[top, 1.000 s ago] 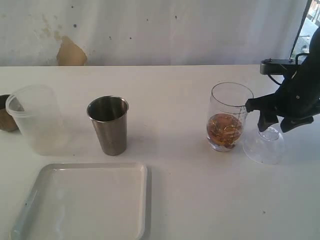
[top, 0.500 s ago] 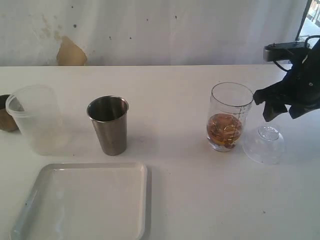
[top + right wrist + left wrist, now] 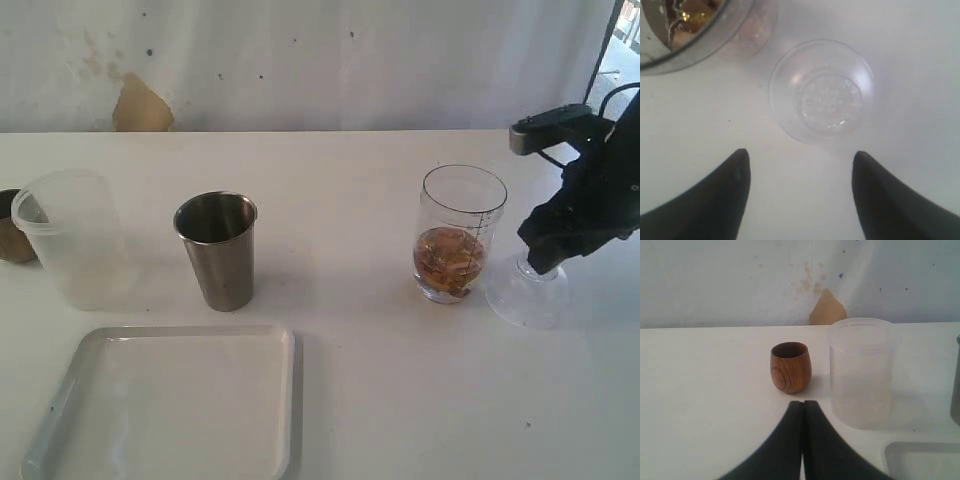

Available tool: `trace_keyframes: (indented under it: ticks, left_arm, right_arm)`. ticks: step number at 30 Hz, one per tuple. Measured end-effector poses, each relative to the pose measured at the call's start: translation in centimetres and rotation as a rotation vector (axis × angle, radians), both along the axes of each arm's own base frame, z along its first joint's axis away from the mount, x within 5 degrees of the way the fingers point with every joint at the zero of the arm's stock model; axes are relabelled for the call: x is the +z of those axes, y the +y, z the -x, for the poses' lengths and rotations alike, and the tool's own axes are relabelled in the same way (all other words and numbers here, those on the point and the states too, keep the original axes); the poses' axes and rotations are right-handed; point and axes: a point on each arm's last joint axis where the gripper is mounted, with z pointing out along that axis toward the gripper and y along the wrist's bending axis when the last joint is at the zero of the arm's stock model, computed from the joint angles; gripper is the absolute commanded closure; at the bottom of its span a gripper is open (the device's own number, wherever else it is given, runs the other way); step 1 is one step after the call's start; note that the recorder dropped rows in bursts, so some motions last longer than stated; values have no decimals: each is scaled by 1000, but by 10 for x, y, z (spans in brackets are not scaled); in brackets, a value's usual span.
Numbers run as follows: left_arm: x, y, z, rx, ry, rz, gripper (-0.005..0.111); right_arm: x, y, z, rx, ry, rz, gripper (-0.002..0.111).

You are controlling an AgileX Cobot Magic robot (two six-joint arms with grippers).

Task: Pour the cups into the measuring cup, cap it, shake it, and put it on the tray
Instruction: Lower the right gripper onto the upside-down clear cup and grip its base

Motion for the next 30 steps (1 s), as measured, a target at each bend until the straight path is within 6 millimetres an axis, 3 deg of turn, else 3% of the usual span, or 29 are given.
trace_keyframes:
  ticks: [5,24,30]
  left_arm:
    - [0,0,0,0,0,0,107]
    - [0,0,0,0,0,0,107]
    - [0,0,0,0,0,0,107]
  right_arm:
    - [-2,-4,1,71,-5,59,49]
    - [-19,-3,-13,84,-49,49,49]
    - [-36,-3,-18,82,-9,41,49]
